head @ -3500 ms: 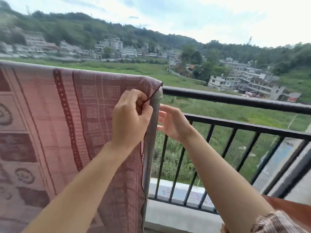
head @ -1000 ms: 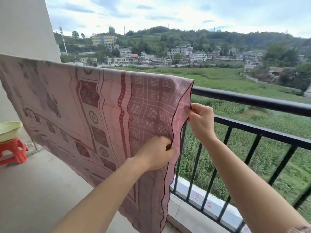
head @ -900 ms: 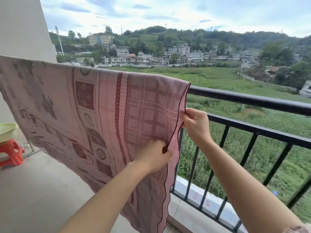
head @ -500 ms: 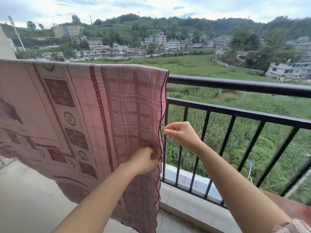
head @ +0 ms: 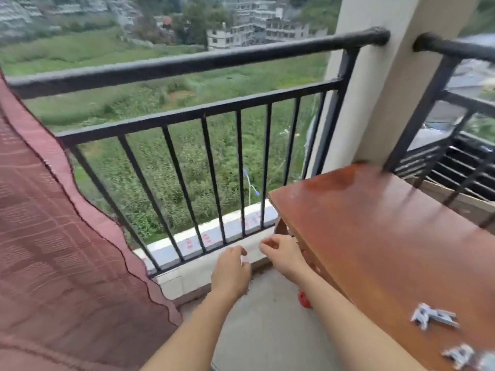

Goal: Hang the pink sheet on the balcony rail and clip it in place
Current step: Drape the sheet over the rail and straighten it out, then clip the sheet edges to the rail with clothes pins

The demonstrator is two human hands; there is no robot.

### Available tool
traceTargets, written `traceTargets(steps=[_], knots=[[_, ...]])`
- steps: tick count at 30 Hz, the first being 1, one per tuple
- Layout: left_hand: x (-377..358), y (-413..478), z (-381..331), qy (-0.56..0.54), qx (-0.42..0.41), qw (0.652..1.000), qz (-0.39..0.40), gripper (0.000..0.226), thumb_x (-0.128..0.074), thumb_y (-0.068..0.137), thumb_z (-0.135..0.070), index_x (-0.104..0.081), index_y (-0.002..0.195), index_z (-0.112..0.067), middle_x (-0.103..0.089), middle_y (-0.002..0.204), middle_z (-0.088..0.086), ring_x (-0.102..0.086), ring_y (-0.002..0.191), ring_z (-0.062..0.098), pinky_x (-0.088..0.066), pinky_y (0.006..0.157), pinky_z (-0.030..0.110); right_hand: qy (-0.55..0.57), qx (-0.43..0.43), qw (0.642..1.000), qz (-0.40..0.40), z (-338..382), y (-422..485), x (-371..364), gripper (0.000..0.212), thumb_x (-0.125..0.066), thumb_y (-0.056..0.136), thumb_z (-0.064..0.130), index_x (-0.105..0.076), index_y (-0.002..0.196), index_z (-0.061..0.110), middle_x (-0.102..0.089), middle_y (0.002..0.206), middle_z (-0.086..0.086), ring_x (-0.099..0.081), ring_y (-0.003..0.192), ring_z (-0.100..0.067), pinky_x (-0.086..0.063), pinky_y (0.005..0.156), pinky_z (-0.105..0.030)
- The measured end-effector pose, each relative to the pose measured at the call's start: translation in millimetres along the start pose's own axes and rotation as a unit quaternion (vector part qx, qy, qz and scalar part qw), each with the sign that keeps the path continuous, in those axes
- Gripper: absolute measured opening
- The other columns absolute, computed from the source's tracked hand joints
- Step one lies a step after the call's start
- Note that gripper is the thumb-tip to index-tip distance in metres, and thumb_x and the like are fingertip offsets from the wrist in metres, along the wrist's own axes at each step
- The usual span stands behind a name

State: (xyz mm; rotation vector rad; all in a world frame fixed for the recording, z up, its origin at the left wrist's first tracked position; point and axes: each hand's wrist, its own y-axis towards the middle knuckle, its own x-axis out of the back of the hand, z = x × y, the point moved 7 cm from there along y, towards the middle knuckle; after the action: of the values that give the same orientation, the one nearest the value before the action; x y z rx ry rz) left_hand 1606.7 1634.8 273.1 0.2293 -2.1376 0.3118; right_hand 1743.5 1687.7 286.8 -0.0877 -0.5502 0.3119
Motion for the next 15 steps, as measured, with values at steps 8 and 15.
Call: traceTargets(steps=[8,15], knots=[[-171.7,-50.7,-115.5,0.044,-0.194,0.957,0.212,0.038,-0.046,0.090,-0.022,-0.047,0.127,-0.015,-0.046,0.132,0.003,-0.039,0.128,0.022,-0.037,0.099,0.032,-0.022,-0.221,0.958,-0.182,-161.5,-110.9,125.5,0.014,-0.061,0.087,0.022,-0.071,0.094,0.017,-0.069,0.100,-0.001,-0.060,0.092,-0.014,-0.041,0.074,-0.022],[-279.9,-76.2,-184.4,0.076,-0.249,0.925,0.279,0.049,-0.038,0.094,-0.023,-0.033,0.142,-0.015,-0.031,0.150,0.004,-0.024,0.140,0.021,-0.032,0.109,0.033,-0.059,-0.351,0.898,-0.257,-275.3,-170.2,213.4,0.014,-0.056,0.087,0.019,-0.068,0.094,0.019,-0.069,0.096,-0.003,-0.061,0.084,-0.022,-0.049,0.076,-0.031]])
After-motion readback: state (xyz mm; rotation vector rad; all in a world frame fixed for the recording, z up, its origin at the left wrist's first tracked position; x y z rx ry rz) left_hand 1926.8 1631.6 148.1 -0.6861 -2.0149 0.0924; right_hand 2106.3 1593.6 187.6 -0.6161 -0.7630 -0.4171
